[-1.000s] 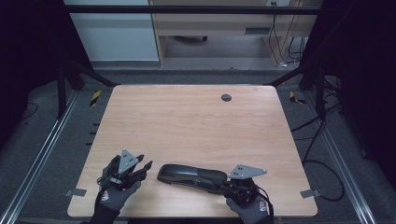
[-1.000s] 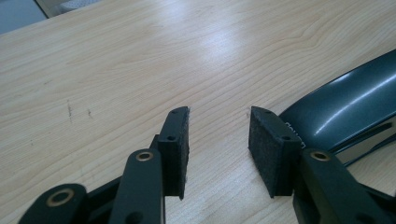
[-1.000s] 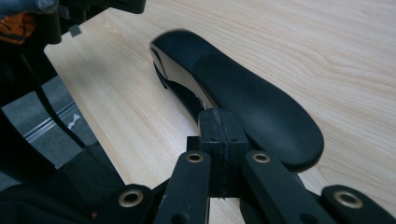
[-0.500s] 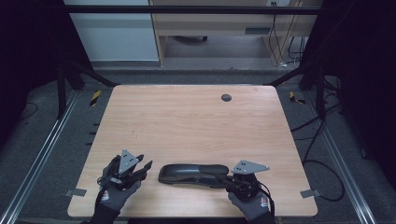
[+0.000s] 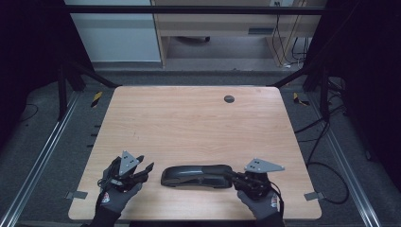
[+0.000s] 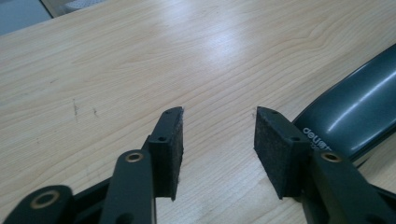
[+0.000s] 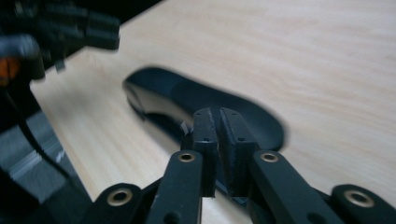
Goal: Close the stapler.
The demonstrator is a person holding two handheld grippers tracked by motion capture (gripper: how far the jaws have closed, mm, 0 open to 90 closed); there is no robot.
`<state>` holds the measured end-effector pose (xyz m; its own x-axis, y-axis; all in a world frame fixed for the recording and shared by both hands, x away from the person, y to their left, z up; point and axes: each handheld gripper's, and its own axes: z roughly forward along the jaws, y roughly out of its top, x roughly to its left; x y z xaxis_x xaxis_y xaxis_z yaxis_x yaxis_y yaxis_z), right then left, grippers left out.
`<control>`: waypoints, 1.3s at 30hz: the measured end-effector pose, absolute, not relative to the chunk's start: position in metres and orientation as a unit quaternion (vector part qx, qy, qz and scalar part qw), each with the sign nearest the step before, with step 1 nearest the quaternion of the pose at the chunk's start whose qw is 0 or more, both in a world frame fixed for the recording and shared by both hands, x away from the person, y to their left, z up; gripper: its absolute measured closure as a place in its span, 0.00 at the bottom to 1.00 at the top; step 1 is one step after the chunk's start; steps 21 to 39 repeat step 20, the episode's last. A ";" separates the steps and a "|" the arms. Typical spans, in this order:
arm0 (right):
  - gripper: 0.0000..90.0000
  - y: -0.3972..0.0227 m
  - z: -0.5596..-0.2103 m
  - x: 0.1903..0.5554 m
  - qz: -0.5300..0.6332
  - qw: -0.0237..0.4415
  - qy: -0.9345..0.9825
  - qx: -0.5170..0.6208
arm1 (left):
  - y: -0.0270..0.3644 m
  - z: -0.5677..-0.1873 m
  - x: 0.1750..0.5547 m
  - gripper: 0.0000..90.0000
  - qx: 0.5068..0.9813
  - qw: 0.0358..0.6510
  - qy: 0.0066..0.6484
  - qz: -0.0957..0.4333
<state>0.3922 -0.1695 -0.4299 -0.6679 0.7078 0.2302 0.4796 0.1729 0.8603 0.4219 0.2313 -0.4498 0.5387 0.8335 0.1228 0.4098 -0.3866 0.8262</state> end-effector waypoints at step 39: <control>0.43 -0.276 -0.477 0.428 0.406 0.227 0.699 0.544 | 0.263 -0.472 0.446 0.32 0.782 0.363 0.443 0.246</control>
